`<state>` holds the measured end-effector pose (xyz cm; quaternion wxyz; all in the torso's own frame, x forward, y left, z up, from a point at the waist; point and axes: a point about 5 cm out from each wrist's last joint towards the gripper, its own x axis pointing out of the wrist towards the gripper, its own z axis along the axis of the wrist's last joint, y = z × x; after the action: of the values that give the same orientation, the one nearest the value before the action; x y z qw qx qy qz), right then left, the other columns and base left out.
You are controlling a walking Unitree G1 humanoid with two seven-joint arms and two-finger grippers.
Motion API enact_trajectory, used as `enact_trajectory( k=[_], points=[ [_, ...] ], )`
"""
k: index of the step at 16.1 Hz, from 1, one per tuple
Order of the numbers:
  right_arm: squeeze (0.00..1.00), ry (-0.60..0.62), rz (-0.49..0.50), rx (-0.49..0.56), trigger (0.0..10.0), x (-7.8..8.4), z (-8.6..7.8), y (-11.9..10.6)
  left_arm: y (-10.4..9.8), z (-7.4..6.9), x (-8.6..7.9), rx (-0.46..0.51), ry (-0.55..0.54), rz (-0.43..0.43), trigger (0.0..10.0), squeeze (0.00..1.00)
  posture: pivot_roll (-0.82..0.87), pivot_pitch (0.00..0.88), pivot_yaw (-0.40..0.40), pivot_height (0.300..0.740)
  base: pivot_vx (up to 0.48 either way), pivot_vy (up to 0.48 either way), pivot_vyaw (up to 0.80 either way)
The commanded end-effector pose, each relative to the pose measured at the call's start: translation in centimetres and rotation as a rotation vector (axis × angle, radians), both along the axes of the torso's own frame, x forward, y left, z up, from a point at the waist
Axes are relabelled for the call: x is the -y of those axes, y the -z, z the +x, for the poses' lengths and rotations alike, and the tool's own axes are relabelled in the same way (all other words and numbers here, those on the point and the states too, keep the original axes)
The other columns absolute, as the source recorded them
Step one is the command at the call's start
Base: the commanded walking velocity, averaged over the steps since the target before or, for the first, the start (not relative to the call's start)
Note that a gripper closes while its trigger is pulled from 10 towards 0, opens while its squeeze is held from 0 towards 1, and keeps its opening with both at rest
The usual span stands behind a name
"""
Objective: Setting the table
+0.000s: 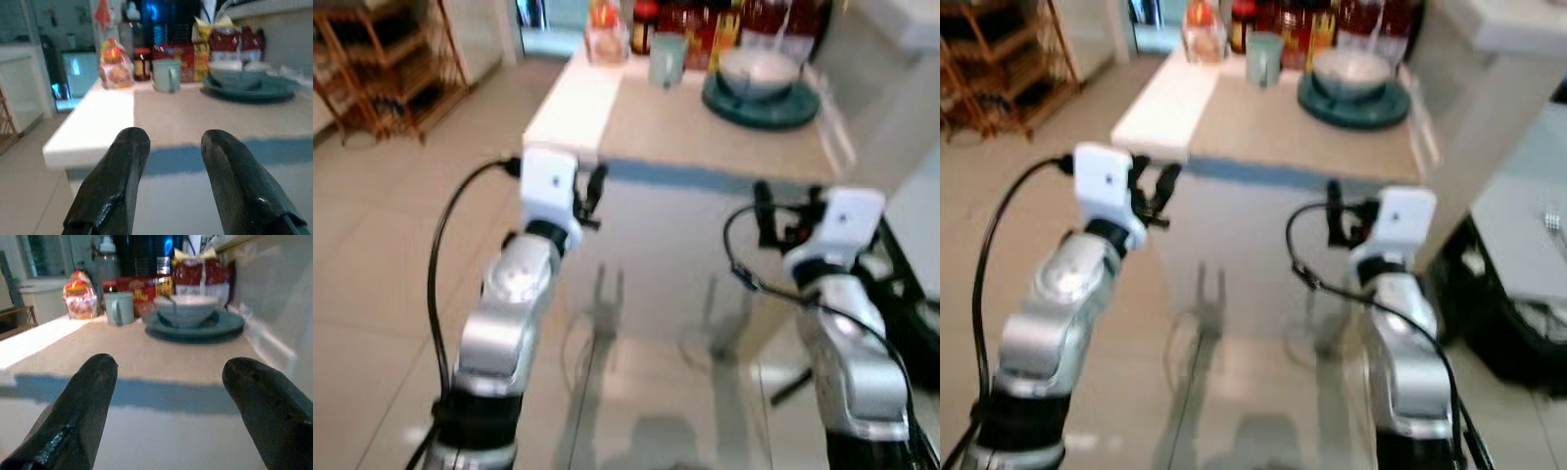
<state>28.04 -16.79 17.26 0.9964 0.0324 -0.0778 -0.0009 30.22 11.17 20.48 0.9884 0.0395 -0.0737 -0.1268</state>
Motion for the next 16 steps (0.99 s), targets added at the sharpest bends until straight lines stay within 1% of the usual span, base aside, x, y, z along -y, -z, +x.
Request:
enact_trajectory(
  k=[1, 2, 3, 6, 10, 12, 13, 15, 16],
  points=[
    [0.0, -0.03, 0.025, 0.03, 10.0, -0.78, 0.06, -0.85, -0.22, 0.09, -0.79, 0.006, -0.029, 0.004, 10.0, 0.0, 0.06, 0.045, -0.038, 0.74, 0.472, 0.0, 0.0],
    [0.0, -0.026, 0.033, 0.025, 10.0, -0.75, 0.07, -0.83, -0.29, 0.15, -0.84, 0.008, -0.03, 0.002, 10.0, 0.0, 0.06, 0.045, -0.038, 0.74, 0.472, 0.0, 0.0],
    [0.0, -0.024, 0.034, 0.027, 10.0, -0.72, 0.09, -0.89, -0.36, 0.2, -0.93, 0.01, -0.033, 0.0, 10.0, 0.0, 0.06, 0.045, -0.038, 0.74, 0.472, 0.0, -0.53],
    [0.0, -0.012, 0.044, 0.044, 10.0, -0.35, 0.11, -1.35, -0.66, 0.59, -1.44, 0.017, -0.047, -0.004, 10.0, 0.0, 0.06, 0.046, -0.034, 0.74, 0.475, 0.0, -0.8],
    [0.0, -0.009, 0.046, 0.051, 10.0, -0.32, -0.08, -1.5, -0.68, 0.62, -1.59, 0.018, -0.048, -0.005, 10.0, 0.0, 0.06, 0.048, -0.029, 0.74, 0.48, 0.0, -0.8],
    [0.0, -0.018, 0.032, 0.06, 10.0, -0.4, -0.2, -1.6, -0.62, 0.64, -1.45, 0.018, -0.047, 0.005, 10.0, 0.0, 0.06, 0.048, -0.029, 0.74, 0.459, 0.0, 0.0],
    [0.0, -0.028, 0.02, 0.056, 10.0, -0.53, -0.24, -1.59, -0.74, 0.55, -1.38, 0.036, -0.045, 0.003, 10.0, 0.0, 0.05, 0.049, -0.024, 0.74, 0.0, 0.0, 0.0],
    [0.0, -0.035, 0.017, 0.05, 10.0, -0.58, -0.27, -1.56, -0.72, 0.55, -1.15, 0.031, -0.022, 0.001, 10.0, 0.0, 0.05, 0.052, -0.022, 0.74, 0.0, 0.0, 0.0],
    [0.0, -0.043, 0.028, 0.042, 10.0, -0.65, -0.35, -1.45, -0.81, 0.56, -1.13, 0.036, -0.019, 0.002, 10.0, 0.0, 0.05, 0.052, -0.021, 0.74, 0.0, 0.45, 0.0]
  ],
)
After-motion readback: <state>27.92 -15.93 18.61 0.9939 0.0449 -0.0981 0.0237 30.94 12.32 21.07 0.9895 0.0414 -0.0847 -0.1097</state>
